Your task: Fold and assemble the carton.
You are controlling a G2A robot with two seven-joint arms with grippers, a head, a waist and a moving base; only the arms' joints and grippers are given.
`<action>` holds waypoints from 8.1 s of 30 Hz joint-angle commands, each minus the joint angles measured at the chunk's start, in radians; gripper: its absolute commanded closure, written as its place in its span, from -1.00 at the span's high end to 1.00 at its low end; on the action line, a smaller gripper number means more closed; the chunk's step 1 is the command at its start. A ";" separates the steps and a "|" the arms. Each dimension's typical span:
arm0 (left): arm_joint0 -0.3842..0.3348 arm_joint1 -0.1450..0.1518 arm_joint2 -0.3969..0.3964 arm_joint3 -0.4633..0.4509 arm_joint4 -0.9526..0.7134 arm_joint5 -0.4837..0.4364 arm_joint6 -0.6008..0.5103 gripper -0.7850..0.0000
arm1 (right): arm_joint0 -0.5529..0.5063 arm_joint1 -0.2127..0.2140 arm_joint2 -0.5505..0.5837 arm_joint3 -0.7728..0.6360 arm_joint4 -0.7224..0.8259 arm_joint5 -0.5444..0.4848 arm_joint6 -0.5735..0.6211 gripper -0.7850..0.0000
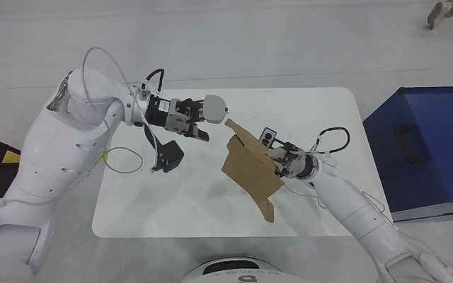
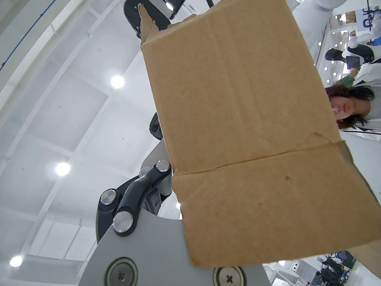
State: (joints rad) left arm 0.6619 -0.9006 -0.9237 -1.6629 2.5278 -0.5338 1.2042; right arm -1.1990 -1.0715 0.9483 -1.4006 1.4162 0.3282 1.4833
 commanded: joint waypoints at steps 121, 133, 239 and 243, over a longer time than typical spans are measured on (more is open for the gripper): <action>-0.218 -0.032 0.511 0.232 -0.316 0.081 0.135 1.00 | -0.021 -0.040 0.048 -0.004 -0.004 0.025 -0.016 -1.00; -0.218 -0.032 0.511 0.232 -0.316 0.081 0.135 1.00 | -0.021 -0.040 0.048 -0.004 -0.004 0.025 -0.016 -1.00; -0.190 -0.087 0.471 0.306 -0.132 0.218 0.042 1.00 | 0.021 0.006 0.145 0.071 -0.039 -0.204 0.053 -1.00; -0.192 -0.101 0.492 0.314 -0.122 0.163 0.016 1.00 | 0.017 0.007 0.148 0.069 -0.036 -0.209 0.053 -1.00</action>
State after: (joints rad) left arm 0.4716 -0.9975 -0.4370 -1.3514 2.4061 -0.3630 1.2208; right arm -1.1812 -1.0648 1.0955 -1.3313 1.3799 0.1212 1.5359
